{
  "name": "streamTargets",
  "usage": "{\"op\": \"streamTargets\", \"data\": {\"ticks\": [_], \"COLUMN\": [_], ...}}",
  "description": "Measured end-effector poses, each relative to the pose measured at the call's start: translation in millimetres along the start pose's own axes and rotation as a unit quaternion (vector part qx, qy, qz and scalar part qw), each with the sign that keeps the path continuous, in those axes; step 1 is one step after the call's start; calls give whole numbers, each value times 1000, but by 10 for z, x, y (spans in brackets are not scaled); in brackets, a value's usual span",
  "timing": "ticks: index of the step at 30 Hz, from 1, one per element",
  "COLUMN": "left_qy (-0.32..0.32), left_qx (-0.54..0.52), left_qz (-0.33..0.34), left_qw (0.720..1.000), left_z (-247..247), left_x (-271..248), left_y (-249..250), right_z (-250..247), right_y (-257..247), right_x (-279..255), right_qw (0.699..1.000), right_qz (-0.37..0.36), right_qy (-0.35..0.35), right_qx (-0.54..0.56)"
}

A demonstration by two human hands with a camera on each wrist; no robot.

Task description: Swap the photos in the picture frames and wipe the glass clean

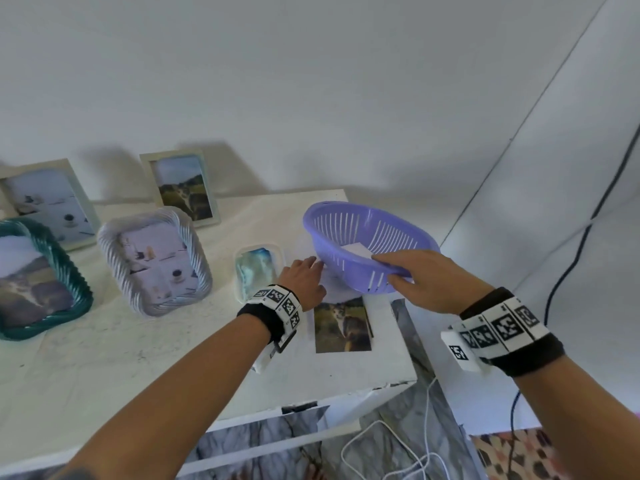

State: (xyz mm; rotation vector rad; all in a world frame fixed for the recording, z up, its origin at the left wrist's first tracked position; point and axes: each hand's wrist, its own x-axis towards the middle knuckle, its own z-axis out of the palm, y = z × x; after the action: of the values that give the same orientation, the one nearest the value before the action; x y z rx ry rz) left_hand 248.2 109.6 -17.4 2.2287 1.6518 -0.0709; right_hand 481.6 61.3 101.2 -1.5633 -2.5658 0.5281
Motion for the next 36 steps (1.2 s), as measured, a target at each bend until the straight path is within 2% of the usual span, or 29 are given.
{"op": "streamTargets", "data": {"ticks": [4,9,12,16,22,28,31,33,34,36], "left_qy": [-33,-15,-2,39,65,57,41,39,37,40], "left_qx": [23,70,103,83,73,80,90,96,98,98], "left_qz": [4,21,49,86,97,76,64,65,65,60], "left_qw": [999,997,993,992,991,992,993,992,992,993], "left_z": [85,176,268,438,638,629,620,618,618,628], "left_x": [117,83,-99,-439,-887,-1068,-1087,-1094,-1102,-1124], "left_y": [86,138,149,128,54,83,94,97,101,109], "right_z": [-44,-37,49,288,722,1042,1077,1177,1268,1493], "right_y": [148,220,185,102,-135,-272,-415,-488,-480,-348], "right_x": [-7,-57,-111,-189,-258,-336,-501,-687,-791,-944], "right_qw": [1000,1000,1000,998,988,978,970,967,973,987], "right_qz": [-6,-15,-20,-42,-85,-65,-68,-71,-46,67], "right_qy": [6,12,19,42,106,131,213,241,226,117], "right_qx": [15,21,14,-13,-78,-147,-96,-34,4,88]}}
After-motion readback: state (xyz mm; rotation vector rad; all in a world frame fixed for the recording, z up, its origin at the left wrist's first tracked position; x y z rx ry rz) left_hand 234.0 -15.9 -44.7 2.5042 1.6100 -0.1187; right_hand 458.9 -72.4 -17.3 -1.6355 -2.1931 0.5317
